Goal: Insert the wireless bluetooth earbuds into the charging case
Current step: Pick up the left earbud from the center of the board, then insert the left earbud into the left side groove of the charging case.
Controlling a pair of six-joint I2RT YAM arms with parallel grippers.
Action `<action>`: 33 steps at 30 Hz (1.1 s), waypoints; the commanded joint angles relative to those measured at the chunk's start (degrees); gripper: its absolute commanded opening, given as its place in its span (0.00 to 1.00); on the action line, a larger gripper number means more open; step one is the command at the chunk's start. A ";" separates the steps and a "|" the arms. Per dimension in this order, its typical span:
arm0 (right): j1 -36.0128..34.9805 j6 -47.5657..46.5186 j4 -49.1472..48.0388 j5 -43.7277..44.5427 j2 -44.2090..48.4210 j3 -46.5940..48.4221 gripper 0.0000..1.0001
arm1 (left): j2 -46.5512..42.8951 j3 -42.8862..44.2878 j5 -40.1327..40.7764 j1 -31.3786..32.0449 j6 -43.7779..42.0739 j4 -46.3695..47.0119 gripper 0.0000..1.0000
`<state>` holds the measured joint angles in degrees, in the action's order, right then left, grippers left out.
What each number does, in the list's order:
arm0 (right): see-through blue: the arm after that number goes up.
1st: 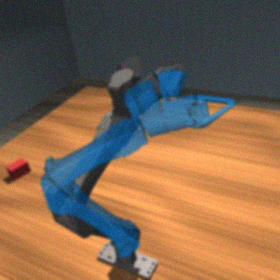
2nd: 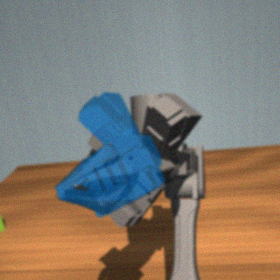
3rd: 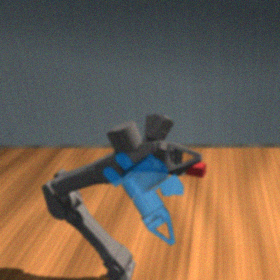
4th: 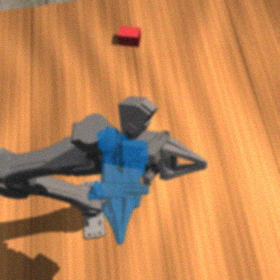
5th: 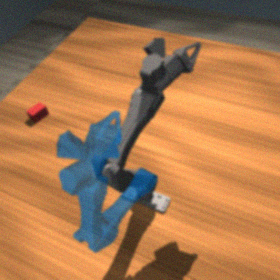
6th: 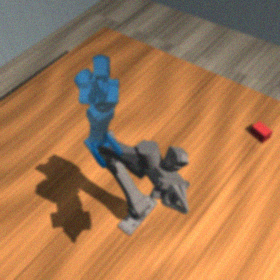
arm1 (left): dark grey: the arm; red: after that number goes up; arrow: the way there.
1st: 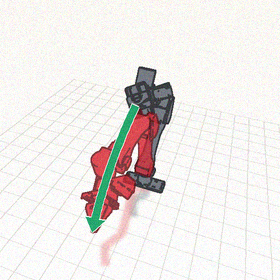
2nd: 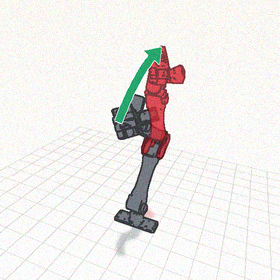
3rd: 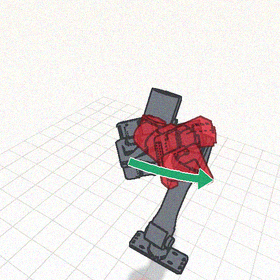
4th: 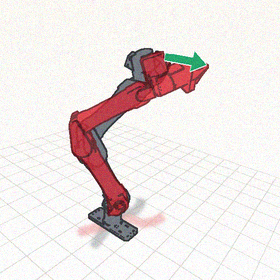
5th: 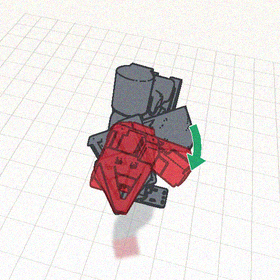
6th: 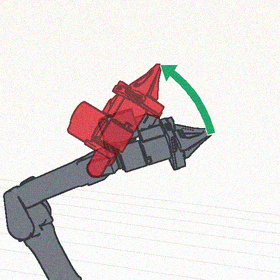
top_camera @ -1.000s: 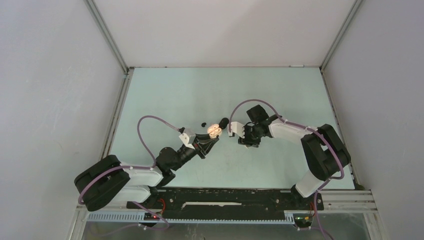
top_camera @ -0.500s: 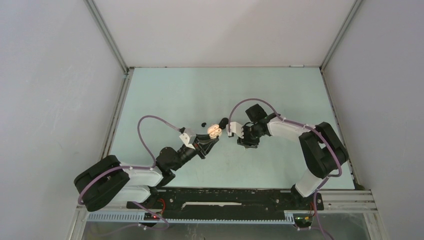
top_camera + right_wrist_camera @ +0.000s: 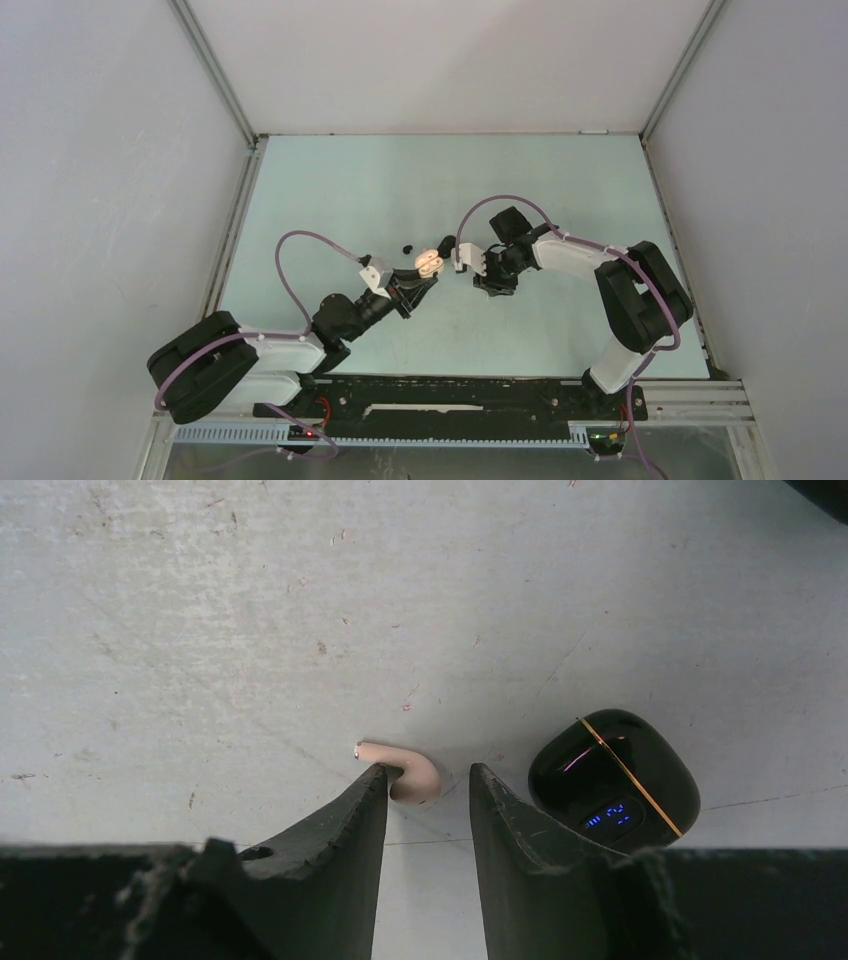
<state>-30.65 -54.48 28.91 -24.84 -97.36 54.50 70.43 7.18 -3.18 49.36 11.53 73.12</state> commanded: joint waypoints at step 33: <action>-14.95 -6.94 15.69 31.50 38.09 11.46 0.00 | 5.43 4.49 -7.90 0.06 4.30 2.45 0.00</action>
<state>-38.39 -56.34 46.26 -4.16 -64.53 66.06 76.05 10.00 -9.17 49.36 14.52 72.75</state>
